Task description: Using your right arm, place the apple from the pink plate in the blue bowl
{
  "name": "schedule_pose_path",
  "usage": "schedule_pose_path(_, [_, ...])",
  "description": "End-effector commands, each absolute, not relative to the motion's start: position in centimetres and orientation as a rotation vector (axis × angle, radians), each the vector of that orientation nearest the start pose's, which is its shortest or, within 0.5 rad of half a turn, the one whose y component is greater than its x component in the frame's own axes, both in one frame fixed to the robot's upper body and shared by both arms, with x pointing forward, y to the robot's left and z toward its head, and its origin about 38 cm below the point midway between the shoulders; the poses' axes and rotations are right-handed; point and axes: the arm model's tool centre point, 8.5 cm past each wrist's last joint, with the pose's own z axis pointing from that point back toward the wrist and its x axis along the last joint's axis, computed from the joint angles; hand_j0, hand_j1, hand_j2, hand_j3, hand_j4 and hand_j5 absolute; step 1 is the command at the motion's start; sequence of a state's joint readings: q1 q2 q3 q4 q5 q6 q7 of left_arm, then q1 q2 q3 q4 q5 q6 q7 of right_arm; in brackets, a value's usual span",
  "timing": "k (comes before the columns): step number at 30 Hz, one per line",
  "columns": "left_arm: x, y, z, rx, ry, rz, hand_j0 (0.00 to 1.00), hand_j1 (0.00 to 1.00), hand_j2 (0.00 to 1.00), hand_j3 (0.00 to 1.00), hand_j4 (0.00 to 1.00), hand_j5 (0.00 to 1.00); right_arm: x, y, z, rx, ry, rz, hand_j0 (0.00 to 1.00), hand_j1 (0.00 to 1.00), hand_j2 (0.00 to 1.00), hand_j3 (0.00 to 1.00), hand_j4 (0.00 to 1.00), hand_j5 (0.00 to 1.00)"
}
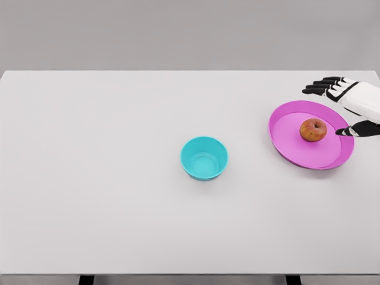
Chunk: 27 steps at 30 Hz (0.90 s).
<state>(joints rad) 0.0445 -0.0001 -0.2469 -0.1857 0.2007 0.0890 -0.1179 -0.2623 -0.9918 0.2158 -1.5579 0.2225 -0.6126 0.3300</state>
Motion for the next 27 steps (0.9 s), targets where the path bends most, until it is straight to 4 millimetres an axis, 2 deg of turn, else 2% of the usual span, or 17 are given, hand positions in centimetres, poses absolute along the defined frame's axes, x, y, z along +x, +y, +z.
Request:
schedule_pose_path(1, [2.4, 24.6, -26.4, -0.071, -0.041, -0.051, 1.0, 1.0, 1.0, 1.0, 1.0, 1.0, 38.3, -40.0, 24.6, -0.53, -1.61, 1.706, 1.0, 1.0, 1.0, 1.0, 1.0, 1.0])
schedule_pose_path(5, [2.4, 24.6, -26.4, -0.071, -0.043, -0.051, 1.0, 1.0, 1.0, 1.0, 1.0, 1.0, 38.4, -40.8, 25.1, -0.55, -1.61, 1.686, 1.0, 1.0, 1.0, 1.0, 1.0, 1.0])
schedule_pose_path(7, [2.4, 24.6, -26.4, -0.071, -0.043, -0.051, 1.0, 1.0, 1.0, 1.0, 1.0, 1.0, 38.8, -42.7, 24.5, -0.574, -1.563, 1.642, 1.0, 1.0, 1.0, 1.0, 1.0, 1.0])
schedule_pose_path(9, [2.4, 24.6, -26.4, -0.071, -0.041, -0.051, 1.0, 1.0, 1.0, 1.0, 1.0, 1.0, 39.1, -44.6, 22.8, -0.577, -1.5, 1.593, 1.0, 1.0, 1.0, 1.0, 1.0, 1.0])
schedule_pose_path(10, [2.4, 24.6, -26.4, -0.071, -0.043, -0.051, 1.0, 1.0, 1.0, 1.0, 1.0, 1.0, 39.2, -44.8, 22.7, -0.576, -1.488, 1.593, 1.0, 1.0, 1.0, 1.0, 1.0, 1.0])
schedule_pose_path(13, [2.4, 24.6, -26.4, -0.071, -0.043, -0.051, 1.0, 1.0, 1.0, 1.0, 1.0, 1.0, 39.7, -44.4, 22.8, -0.485, -1.328, 1.731, 1.0, 1.0, 1.0, 1.0, 1.0, 1.0])
schedule_pose_path(17, [2.4, 24.6, -26.4, -0.071, -0.043, -0.051, 1.0, 1.0, 1.0, 1.0, 1.0, 1.0, 40.8, -44.6, 22.9, -0.477, -1.322, 1.71, 1.0, 1.0, 1.0, 1.0, 1.0, 1.0])
schedule_pose_path(19, [2.4, 24.6, -26.4, -0.071, -0.043, -0.051, 1.0, 1.0, 1.0, 1.0, 1.0, 1.0, 41.9, -44.8, 21.9, -0.454, -1.289, 1.699, 1.0, 1.0, 1.0, 1.0, 1.0, 1.0])
schedule_pose_path(22, [2.4, 24.6, -26.4, -0.071, -0.043, -0.051, 1.0, 1.0, 1.0, 1.0, 1.0, 1.0, 44.3, -43.7, 19.9, -0.396, -1.259, 1.679, 1.0, 1.0, 1.0, 1.0, 1.0, 1.0])
schedule_pose_path(23, [2.4, 24.6, -26.4, -0.071, -0.043, -0.051, 1.0, 1.0, 1.0, 1.0, 1.0, 1.0, 44.4, -43.6, 19.5, -0.386, -1.25, 1.678, 1.0, 1.0, 1.0, 1.0, 1.0, 1.0])
schedule_pose_path(27, [2.4, 24.6, -26.4, -0.071, -0.043, -0.051, 1.0, 1.0, 1.0, 1.0, 1.0, 1.0, 45.5, -42.9, 19.3, -0.377, -1.262, 1.663, 1.0, 1.0, 1.0, 1.0, 1.0, 1.0])
